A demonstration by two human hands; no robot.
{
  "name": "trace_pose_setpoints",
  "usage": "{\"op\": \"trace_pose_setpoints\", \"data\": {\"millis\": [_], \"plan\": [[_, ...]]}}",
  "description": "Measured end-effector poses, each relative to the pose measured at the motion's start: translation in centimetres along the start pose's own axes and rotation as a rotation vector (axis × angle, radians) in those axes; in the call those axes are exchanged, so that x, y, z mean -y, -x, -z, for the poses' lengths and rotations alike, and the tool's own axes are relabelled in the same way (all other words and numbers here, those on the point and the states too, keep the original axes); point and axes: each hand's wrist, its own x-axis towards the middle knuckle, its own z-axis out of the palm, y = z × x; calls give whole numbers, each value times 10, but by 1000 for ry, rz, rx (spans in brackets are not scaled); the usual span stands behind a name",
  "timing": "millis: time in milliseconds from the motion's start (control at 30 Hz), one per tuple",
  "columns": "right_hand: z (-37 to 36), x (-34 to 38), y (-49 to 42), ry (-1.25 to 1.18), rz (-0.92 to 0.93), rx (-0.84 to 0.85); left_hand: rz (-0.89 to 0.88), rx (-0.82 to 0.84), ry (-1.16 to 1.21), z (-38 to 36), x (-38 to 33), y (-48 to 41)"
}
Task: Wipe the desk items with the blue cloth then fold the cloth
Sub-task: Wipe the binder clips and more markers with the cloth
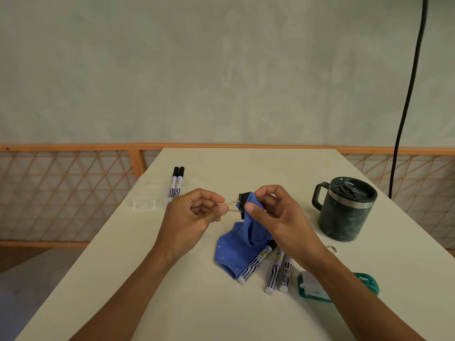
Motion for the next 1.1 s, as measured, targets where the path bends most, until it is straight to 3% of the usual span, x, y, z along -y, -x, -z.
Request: {"op": "trace_pose_setpoints", "data": {"millis": [133, 233, 367, 533, 833, 1100], "plan": [[0, 0, -1, 114, 95, -128, -45, -23, 9, 1, -1, 0], [1, -2, -1, 187, 189, -155, 34, 21, 50, 0, -6, 2], [1, -2, 4, 290, 294, -104, 199, 49, 113, 0, -7, 1], [-3, -8, 6, 453, 486, -78, 204, -38, 317, 8, -4, -4], [5, -6, 1, 406, 325, -237, 37, -158, 250, 24, -7, -9], [-6, -10, 1, 536, 422, -327, 36, -156, 275, 9, -3, -5]]}}
